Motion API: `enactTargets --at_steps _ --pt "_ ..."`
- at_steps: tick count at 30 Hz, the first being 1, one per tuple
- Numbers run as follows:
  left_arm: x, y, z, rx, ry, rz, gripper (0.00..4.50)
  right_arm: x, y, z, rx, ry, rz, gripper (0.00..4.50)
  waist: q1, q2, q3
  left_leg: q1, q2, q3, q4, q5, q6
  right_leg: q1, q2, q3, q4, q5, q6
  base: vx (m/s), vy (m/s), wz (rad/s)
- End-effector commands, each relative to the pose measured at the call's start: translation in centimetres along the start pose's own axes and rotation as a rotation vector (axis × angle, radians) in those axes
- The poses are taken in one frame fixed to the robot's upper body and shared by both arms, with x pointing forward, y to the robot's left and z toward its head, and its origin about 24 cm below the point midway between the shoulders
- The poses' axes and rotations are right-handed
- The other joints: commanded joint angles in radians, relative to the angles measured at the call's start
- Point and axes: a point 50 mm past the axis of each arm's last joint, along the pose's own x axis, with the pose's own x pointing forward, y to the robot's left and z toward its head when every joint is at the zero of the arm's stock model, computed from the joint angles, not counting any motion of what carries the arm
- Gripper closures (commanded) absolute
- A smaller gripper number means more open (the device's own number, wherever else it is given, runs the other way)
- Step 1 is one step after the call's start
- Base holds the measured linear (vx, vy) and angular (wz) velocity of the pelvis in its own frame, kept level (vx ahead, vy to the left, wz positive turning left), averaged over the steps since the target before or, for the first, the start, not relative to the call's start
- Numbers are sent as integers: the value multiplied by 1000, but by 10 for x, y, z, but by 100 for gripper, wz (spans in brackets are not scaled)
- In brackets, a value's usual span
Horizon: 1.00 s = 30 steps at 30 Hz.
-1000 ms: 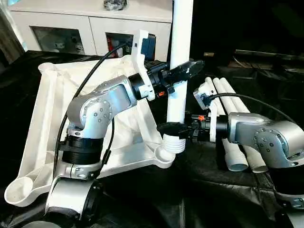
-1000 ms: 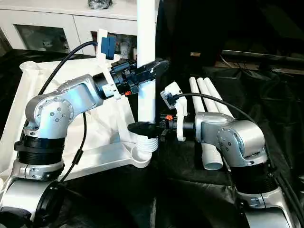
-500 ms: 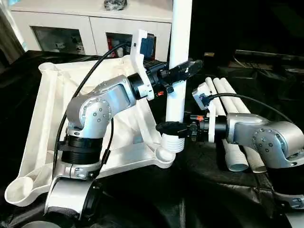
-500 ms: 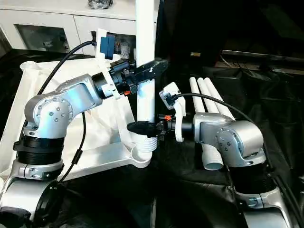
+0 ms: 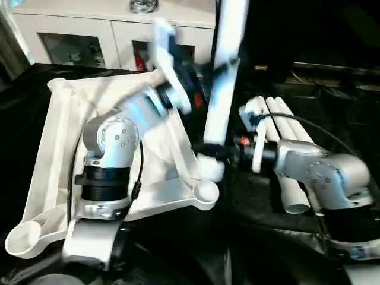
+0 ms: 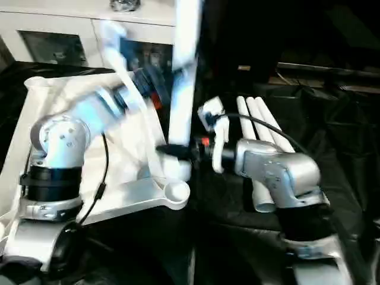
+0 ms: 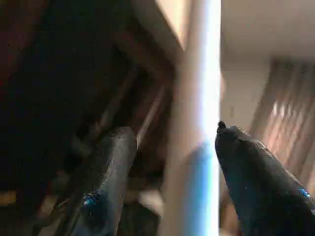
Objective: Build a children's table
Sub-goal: Pick table leg
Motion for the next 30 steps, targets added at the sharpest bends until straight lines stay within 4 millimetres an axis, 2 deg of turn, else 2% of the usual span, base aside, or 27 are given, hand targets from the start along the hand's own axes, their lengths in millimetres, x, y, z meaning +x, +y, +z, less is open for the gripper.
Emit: enactTargets --at_steps 1,4,5,6,7,8,10,11,12,13,14,15,16,17,18,19,20,21,22,23,24,25,26,27,28,29,30 --pt "2 -1 14 2 -71 -5 150 -1 -3 11 -41 -79 -40 257 4 -8 -81 19 58 -20 -56 -75 13 52 -81 35 -71 43 -267 0 0 0" --pt "-6 6 18 37 -87 30 150 2 -6 7 -54 -123 -88 257 6 -11 -80 20 60 -20 -58 -72 16 52 -79 35 -71 26 -255 0 0 0" --pt "-6 6 18 37 -87 30 150 2 -6 7 -54 -123 -88 257 7 -16 -78 20 61 -19 -59 -73 16 49 -81 36 -72 9 -244 0 0 0" --pt "-12 10 18 130 -35 66 150 1 -9 4 -78 -137 -135 257 7 -9 -78 23 63 -21 -61 -82 10 44 -81 36 -74 -11 -232 0 0 0" --pt "-26 15 13 275 59 88 150 -2 -12 3 -112 -154 -209 257 4 -19 -77 23 66 -21 -66 -88 5 43 -80 36 -79 -36 -207 0 0 0" --pt "-26 15 13 275 59 88 150 -2 -12 3 -112 -154 -209 257 4 -14 -77 23 68 -23 -67 -88 -3 43 -81 36 -74 -42 -195 0 0 0" --pt "-41 24 4 402 191 110 150 -5 -15 3 -112 -176 -264 257 -1 -2 -77 26 65 -24 -70 -93 -23 39 -76 36 -76 -41 -177 0 0 0" --pt "-53 28 -5 472 288 101 150 -7 -16 4 -123 -183 -288 257 -1 22 -79 28 63 -25 -69 -104 -36 37 -75 36 -72 -42 -172 0 0 0" --pt "-73 32 -16 557 416 73 150 -10 -17 4 -164 -186 -340 257 -5 20 -79 30 67 -28 -74 -134 -51 32 -75 36 -82 -60 -148 0 0 0" --pt "-90 33 -27 595 530 33 150 -13 -19 1 -180 -157 -380 257 -6 24 -79 30 64 -28 -75 -128 -65 35 -71 35 -74 -43 -145 0 0 0" --pt "-104 31 -38 596 620 -17 150 -18 -20 -1 -184 -131 -387 257 -6 32 -81 31 64 -28 -76 -130 -68 34 -71 35 -74 -33 -143 0 0 0" --pt "-106 29 -41 594 641 -32 150 -20 -21 -1 -184 -124 -387 257 -10 28 -79 30 62 -23 -77 -142 -73 33 -66 37 -73 -16 -146 0 0 0" --pt "-108 27 -45 591 666 -49 150 -23 -21 0 -184 -116 -388 257 -5 35 -81 39 62 -20 -75 -164 -79 27 -66 37 -75 -15 -164 0 0 0" --pt "-115 23 -58 521 734 -114 150 -30 -28 -1 -168 -133 -408 257 -6 35 -69 38 62 -18 -78 -177 -80 20 -67 39 -78 -19 -172 0 0 0" --pt "-116 22 -60 510 744 -125 150 -31 -30 -2 -165 -136 -411 257 -11 14 -55 32 61 -14 -82 -192 -69 16 -65 42 -85 -35 -176 0 0 0" --pt "-133 19 -79 450 836 -178 150 -31 -31 -14 -162 -127 -446 257 -9 21 -58 30 63 -19 -84 -214 -68 23 -75 41 -83 -94 -186 0 0 0" --pt "-137 19 -83 446 860 -184 150 -31 -31 -16 -160 -124 -448 257 -4 54 -63 31 62 -26 -83 -226 -78 24 -78 40 -79 -108 -188 0 0 0" --pt "-146 17 -93 441 921 -198 150 -31 -28 -20 -154 -119 -451 257 -17 35 -51 26 65 -26 -94 -269 -81 23 -71 39 -90 -140 -176 0 0 0" --pt "-151 17 -97 429 954 -181 150 -31 -26 -22 -156 -114 -451 257 -21 32 -58 33 63 -26 -93 -292 -82 28 -70 40 -89 -169 -168 0 0 0" --pt "-154 18 -99 418 971 -162 150 -30 -25 -23 -159 -109 -448 257 -24 30 -60 30 61 -25 -91 -281 -77 30 -71 41 -88 -169 -169 0 0 0" --pt "-159 19 -100 410 994 -141 150 -30 -22 -24 -160 -102 -437 257 -27 31 -66 26 60 -21 -83 -205 -54 32 -74 44 -86 -120 -182 0 0 0" --pt "-162 20 -101 406 1018 -117 150 -29 -20 -25 -160 -98 -429 257 -30 27 -67 22 59 -20 -82 -189 -47 34 -72 43 -86 -111 -187 0 0 0" --pt "-164 20 -101 402 1029 -110 150 -28 -19 -26 -155 -98 -424 257 -30 27 -67 22 59 -20 -82 -189 -47 34 -72 43 -86 -111 -187 0 0 0" --pt "-168 21 -102 390 1059 -96 150 -27 -17 -27 -144 -97 -411 257 -32 19 -68 20 58 -19 -80 -165 -31 37 -73 41 -85 -110 -193 0 0 0" --pt "-170 20 -102 368 1068 -82 150 -26 -16 -29 -135 -87 -402 257 -34 25 -65 21 57 -19 -80 -179 -30 34 -74 41 -87 -148 -192 0 0 0" --pt "-171 21 -102 361 1073 -58 150 -24 -15 -33 -135 -71 -393 257 -35 26 -65 22 58 -19 -81 -188 -31 32 -72 41 -89 -167 -190 0 0 0" --pt "-172 24 -101 369 1084 -12 150 -22 -14 -38 -147 -32 -379 257 -36 48 -60 27 59 -22 -82 -223 -45 24 -71 41 -91 -198 -194 0 0 0"
